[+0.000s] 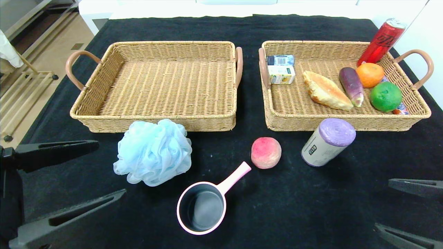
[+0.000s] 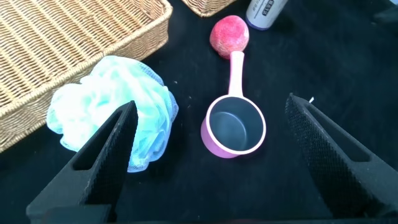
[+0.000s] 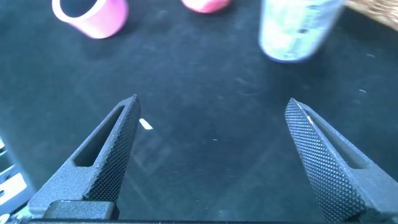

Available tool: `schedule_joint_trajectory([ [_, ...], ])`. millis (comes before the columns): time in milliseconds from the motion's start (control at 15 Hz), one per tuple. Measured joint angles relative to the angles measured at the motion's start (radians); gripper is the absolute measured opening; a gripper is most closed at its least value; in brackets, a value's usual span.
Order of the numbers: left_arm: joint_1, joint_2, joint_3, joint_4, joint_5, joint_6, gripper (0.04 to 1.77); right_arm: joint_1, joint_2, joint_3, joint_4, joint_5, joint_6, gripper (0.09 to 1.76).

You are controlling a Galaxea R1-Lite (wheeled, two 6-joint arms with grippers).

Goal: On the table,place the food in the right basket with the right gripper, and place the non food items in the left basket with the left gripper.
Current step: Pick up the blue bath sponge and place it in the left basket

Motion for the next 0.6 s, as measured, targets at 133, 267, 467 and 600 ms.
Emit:
schedule_joint_trajectory([
  [133, 0.0, 0.0, -0.001, 0.001, 0.006, 0.0, 1.72, 0.045, -0.005, -0.001, -0.004, 0.009, -0.009, 1.7],
  [267, 0.0, 0.002, -0.005, 0.01, 0.051, 0.001, 1.72, 0.082, -0.007, -0.021, -0.007, 0.016, -0.013, 1.7],
  [467, 0.0, 0.006, -0.007, 0.015, 0.064, 0.002, 1.72, 0.129, 0.004, -0.049, -0.007, 0.027, -0.011, 1.7],
  [600, -0.001, 0.016, -0.004, 0.014, 0.064, 0.002, 1.72, 0.133, 0.014, -0.048, -0.006, 0.028, -0.012, 1.7],
])
